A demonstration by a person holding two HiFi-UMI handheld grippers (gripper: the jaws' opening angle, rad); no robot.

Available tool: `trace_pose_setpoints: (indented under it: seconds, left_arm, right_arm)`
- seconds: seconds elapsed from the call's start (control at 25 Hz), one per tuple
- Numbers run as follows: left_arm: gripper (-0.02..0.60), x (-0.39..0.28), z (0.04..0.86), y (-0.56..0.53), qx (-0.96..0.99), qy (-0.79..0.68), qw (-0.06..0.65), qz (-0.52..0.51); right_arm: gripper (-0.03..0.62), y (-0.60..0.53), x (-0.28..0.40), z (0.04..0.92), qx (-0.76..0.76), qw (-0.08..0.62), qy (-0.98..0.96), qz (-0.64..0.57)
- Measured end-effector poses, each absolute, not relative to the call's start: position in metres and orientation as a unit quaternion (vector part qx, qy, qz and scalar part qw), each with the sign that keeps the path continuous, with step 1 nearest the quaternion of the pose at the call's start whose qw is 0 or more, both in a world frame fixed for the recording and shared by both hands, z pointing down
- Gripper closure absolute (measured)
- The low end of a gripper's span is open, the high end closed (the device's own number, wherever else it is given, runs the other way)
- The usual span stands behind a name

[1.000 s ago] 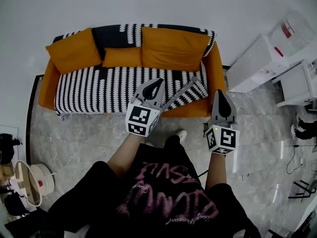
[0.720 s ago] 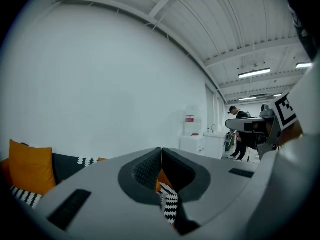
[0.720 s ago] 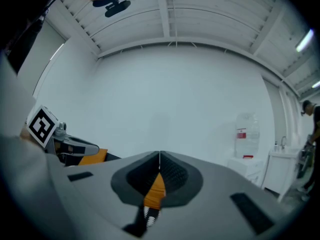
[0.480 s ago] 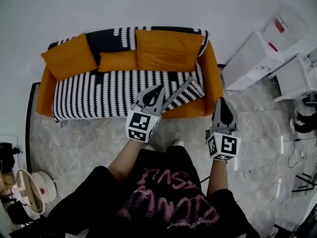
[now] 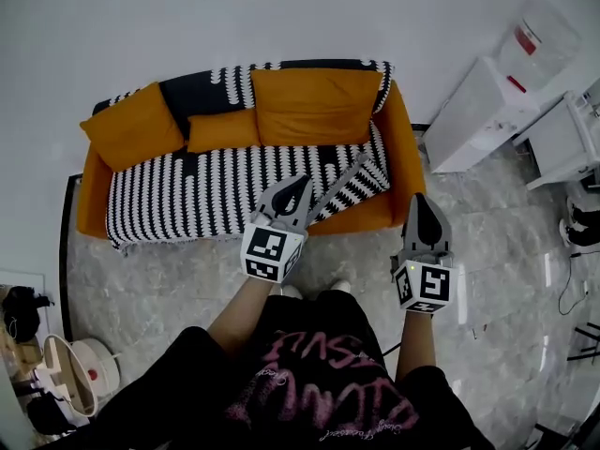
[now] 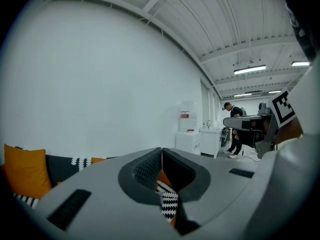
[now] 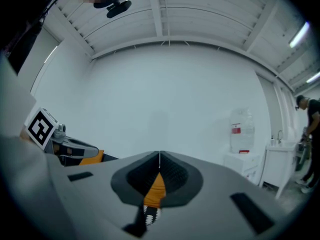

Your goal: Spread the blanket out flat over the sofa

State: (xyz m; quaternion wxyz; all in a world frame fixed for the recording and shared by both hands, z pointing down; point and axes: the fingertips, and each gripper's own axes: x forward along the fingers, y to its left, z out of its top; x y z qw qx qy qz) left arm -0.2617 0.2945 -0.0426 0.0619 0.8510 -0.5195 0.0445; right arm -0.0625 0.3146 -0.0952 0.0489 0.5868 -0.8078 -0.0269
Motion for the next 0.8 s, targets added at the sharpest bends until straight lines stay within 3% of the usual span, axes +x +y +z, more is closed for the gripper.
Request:
trace_pose_setpoints:
  seconds: [0.8]
  left_arm:
    - [0.568, -0.185, -0.043, 0.241, 0.84, -0.535, 0.05, 0.071]
  right_arm:
    - [0.574, 0.251, 0.007, -0.083, 0.562, 0.025, -0.827, -0.006]
